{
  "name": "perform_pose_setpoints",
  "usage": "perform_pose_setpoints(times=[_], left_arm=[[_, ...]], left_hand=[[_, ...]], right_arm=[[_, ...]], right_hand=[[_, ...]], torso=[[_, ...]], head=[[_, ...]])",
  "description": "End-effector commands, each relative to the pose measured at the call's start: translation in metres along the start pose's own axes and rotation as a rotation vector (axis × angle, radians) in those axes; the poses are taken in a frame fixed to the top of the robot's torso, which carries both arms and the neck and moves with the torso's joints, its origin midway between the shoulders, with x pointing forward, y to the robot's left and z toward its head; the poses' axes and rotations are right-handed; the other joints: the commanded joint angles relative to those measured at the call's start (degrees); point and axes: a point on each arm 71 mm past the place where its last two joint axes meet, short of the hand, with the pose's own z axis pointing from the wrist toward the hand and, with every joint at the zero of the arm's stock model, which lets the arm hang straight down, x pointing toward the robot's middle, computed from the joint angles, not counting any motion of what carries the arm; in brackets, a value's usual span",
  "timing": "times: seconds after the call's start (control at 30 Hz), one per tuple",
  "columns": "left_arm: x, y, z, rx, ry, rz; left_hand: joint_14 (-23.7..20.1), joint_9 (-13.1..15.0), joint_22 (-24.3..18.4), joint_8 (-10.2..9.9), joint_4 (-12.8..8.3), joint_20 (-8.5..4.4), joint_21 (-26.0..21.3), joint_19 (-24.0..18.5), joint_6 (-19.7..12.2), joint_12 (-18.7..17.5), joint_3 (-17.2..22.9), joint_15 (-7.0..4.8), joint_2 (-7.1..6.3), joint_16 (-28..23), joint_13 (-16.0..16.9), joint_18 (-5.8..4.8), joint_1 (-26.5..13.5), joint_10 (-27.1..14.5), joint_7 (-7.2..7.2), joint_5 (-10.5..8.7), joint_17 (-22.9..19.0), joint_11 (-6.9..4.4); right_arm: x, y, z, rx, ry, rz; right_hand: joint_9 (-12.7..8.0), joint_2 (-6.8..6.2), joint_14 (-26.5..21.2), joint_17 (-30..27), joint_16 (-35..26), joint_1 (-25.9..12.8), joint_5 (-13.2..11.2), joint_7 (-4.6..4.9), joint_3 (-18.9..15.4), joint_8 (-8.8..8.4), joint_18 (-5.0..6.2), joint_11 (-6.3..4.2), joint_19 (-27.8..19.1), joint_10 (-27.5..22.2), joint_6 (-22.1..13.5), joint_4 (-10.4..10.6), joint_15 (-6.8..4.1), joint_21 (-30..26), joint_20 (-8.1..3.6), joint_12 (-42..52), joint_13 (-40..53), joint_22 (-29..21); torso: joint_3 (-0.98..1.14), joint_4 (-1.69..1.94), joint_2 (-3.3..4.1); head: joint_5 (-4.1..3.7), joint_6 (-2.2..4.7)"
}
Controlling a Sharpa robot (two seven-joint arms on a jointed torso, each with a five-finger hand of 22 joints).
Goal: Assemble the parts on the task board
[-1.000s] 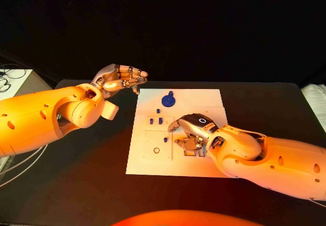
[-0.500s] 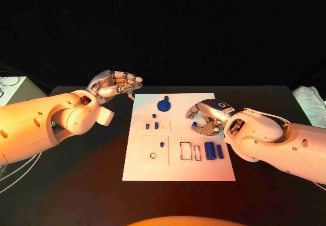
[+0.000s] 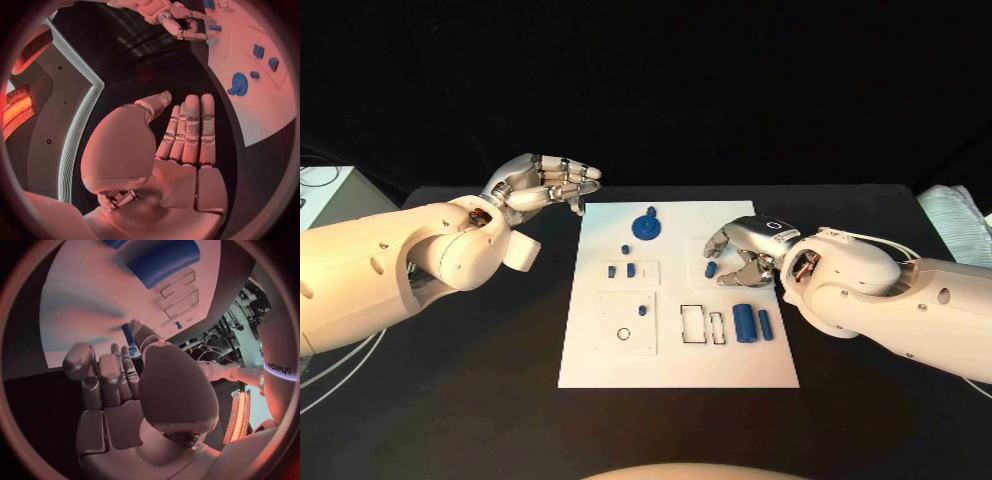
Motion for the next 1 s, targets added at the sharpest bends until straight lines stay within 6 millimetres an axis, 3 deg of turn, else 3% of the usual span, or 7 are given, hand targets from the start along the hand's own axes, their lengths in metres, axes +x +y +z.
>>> perform_pose_setpoints(times=[0.03, 0.23, 0.4, 0.57, 0.63, 0.7, 1.0], left_arm=[[0.0018, -0.0008, 0.0003, 0.005, 0.016, -0.011], [0.0015, -0.0007, 0.0001, 0.005, 0.015, -0.011], [0.0011, -0.0006, -0.0001, 0.004, 0.014, -0.011], [0.0009, -0.0006, -0.0003, 0.003, 0.014, -0.011], [0.0008, -0.0005, -0.0003, 0.002, 0.014, -0.011], [0.0008, -0.0005, -0.0003, 0.002, 0.013, -0.011], [0.0010, -0.0005, -0.0003, 0.001, 0.014, -0.011]], left_hand=[[0.1, 0.1, -0.1, 0.2, 0.0, 0.00, -0.3, 0.3, -0.1, -0.4, -0.2, 0.08, 0.38, -0.4, -0.1, 0.83, 0.3, -0.4, 0.22, -0.23, -0.1, -0.16], [0.1, 0.1, -0.1, 0.2, 0.0, 0.00, -0.3, 0.3, -0.1, -0.4, -0.2, 0.08, 0.38, -0.4, -0.1, 0.83, 0.3, -0.4, 0.22, -0.23, -0.1, -0.16], [0.1, 0.1, -0.1, 0.2, 0.0, 0.00, -0.3, 0.3, -0.1, -0.4, -0.2, 0.08, 0.38, -0.4, -0.1, 0.83, 0.3, -0.4, 0.22, -0.23, -0.1, -0.16], [0.1, 0.1, -0.1, 0.3, 0.0, 0.01, -0.4, 0.4, -0.1, -0.4, -0.3, 0.09, 0.46, -0.4, -0.1, 0.83, 0.3, -0.5, 0.21, -0.22, -0.1, -0.15], [0.1, 0.1, -0.1, 0.3, 0.0, 0.01, -0.4, 0.4, -0.1, -0.4, -0.3, 0.09, 0.46, -0.4, -0.1, 0.83, 0.3, -0.5, 0.21, -0.22, -0.1, -0.15], [0.1, 0.1, -0.1, 0.3, 0.0, 0.01, -0.4, 0.4, -0.1, -0.4, -0.3, 0.09, 0.46, -0.4, -0.1, 0.83, 0.3, -0.5, 0.21, -0.22, -0.1, -0.15], [0.1, 0.1, -0.2, 0.3, 0.0, 0.02, -0.4, 0.4, -0.1, -0.4, -0.3, 0.10, 0.53, -0.4, -0.1, 0.83, 0.3, -0.5, 0.21, -0.21, -0.1, -0.15]], right_arm=[[0.0028, 0.0028, 0.0010, -0.021, 0.026, -0.018], [0.0033, 0.0058, 0.0026, -0.030, -0.004, -0.001], [0.0037, 0.0065, 0.0031, -0.030, -0.014, 0.008], [0.0040, 0.0072, 0.0035, -0.029, -0.020, 0.013], [0.0042, 0.0074, 0.0037, -0.028, -0.022, 0.015], [0.0044, 0.0077, 0.0040, -0.026, -0.024, 0.016], [0.0043, 0.0104, 0.0053, -0.016, -0.065, 0.030]], right_hand=[[-0.1, 0.31, 0.4, 0.9, 0.8, 0.8, -0.4, 0.26, 0.5, -0.03, -0.53, -0.27, 0.8, 1.1, 0.9, 0.7, -0.36, 1.4, 0.02, 0.9, 0.1, 0.7], [-0.4, 0.42, 2.2, 4.1, 3.2, 0.2, -0.8, 0.88, 5.1, 0.50, -1.55, -1.29, 3.3, 5.9, 3.5, 2.0, -1.36, 6.9, -0.83, 2.6, 0.0, 3.8], [-0.8, -0.94, 2.5, 4.9, 3.8, -1.1, -1.9, 0.89, 10.6, 0.56, -1.94, -1.62, 4.1, 9.2, 4.8, 3.2, -1.58, 9.1, -1.15, 1.5, -0.1, 5.2], [-0.7, -1.51, 2.9, 6.2, 4.7, -1.8, -2.4, 0.71, 14.0, 0.92, -2.32, -1.95, 4.8, 11.6, 5.8, 3.7, -1.81, 11.2, -1.36, 0.7, 0.0, 6.4], [-0.5, -1.42, 3.0, 6.4, 5.0, -2.0, -3.4, 0.56, 15.5, 1.19, -2.42, -2.16, 5.0, 12.8, 6.3, 3.7, -2.01, 11.8, -1.50, 0.4, 0.1, 6.8], [-0.2, -0.98, 3.1, 6.7, 5.2, -1.9, -6.0, 0.36, 17.8, 1.65, -2.56, -2.46, 5.2, 14.2, 7.1, 3.6, -2.23, 12.5, -1.70, 0.0, 0.2, 7.3], [2.4, 1.03, 3.5, 8.0, 6.2, -1.9, -6.6, -1.02, 21.9, 5.26, -3.22, -4.10, 6.4, 19.6, 11.0, 1.5, -3.52, 16.2, -2.80, -0.2, 1.5, 9.4]], torso=[[0.01, -0.02, 0.04], [-0.02, 0.03, -0.03], [-0.04, 0.01, -0.02], [0.00, -0.05, -0.04], [-0.01, -0.05, -0.03], [-0.01, -0.03, -0.04], [0.01, 0.00, -0.01]], head=[[0.05, -0.10], [0.01, -0.23], [0.04, -0.37], [0.08, -0.46], [0.07, -0.47], [0.07, -0.51], [-0.06, -0.60]])
